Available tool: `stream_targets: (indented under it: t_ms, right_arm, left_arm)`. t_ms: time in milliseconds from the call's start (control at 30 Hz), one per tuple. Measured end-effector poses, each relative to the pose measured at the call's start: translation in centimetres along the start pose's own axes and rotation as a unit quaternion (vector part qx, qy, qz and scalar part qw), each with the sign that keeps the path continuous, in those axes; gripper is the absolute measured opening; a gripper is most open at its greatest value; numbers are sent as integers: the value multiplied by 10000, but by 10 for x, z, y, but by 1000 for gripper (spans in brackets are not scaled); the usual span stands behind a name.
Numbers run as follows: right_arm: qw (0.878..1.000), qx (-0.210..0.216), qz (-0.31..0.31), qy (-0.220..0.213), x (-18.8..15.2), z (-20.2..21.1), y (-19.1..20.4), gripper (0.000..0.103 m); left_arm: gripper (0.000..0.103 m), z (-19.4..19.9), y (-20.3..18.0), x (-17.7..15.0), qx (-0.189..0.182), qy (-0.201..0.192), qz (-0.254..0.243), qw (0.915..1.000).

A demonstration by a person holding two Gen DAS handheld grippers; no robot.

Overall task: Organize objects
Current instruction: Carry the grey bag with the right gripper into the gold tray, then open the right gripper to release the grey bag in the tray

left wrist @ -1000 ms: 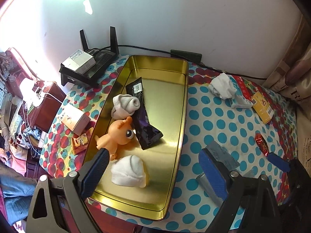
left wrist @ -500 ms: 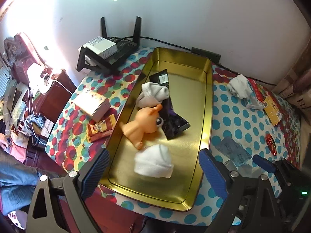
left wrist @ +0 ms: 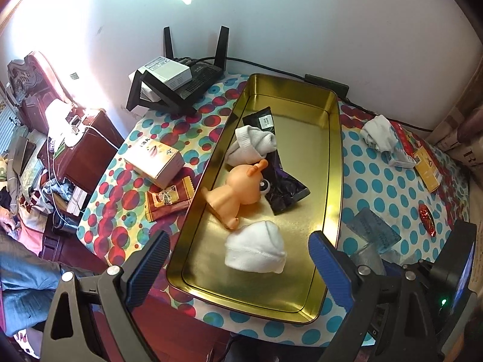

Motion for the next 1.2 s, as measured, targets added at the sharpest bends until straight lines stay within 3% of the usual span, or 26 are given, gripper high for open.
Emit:
stream_targets:
  t_ms: [133, 300, 533, 700, 933, 1033, 1100, 1200]
  right_arm:
    - [9998, -130, 152, 0, 0, -2, 3, 34]
    - [9991, 221, -81, -343, 12, 21, 7, 34]
    - [9893, 853, -167, -1170, 82, 53, 34, 34]
    - [9867, 1134, -186, -1149, 134, 15, 62, 34]
    - [9911, 985, -43, -892, 147, -37, 73, 34]
    - [9912, 1001, 43, -867, 147, -38, 73, 39]
    - [9901, 983, 71, -997, 144, -25, 70, 56]
    - [9884, 804, 286, -1258, 128, 8, 59, 62]
  left_arm:
    - [95, 0, 1, 0, -11, -5, 9, 10000]
    - [95, 1, 9, 2, -49, -51, 85, 9999]
    - [95, 1, 34, -2, 33, -77, 334, 9994]
    - [95, -5, 54, -9, 278, 21, 424, 9987]
    - [95, -11, 72, -17, 295, 142, 578, 9978]
    - [95, -12, 73, -15, 212, 183, 667, 9974]
    - [95, -12, 68, -11, 177, 160, 662, 9975]
    - [95, -12, 56, -5, 105, 103, 551, 9984]
Point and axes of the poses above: each gripper's, at about its wrist camera, not at the fingertips, and z roughly against the way its jaws point, y to its left, x to its top, the point moved 6 cm from there along -z, roughly the way its jaws point, and after that the axes turned 15 degrees about x, right-handed, at the moved point
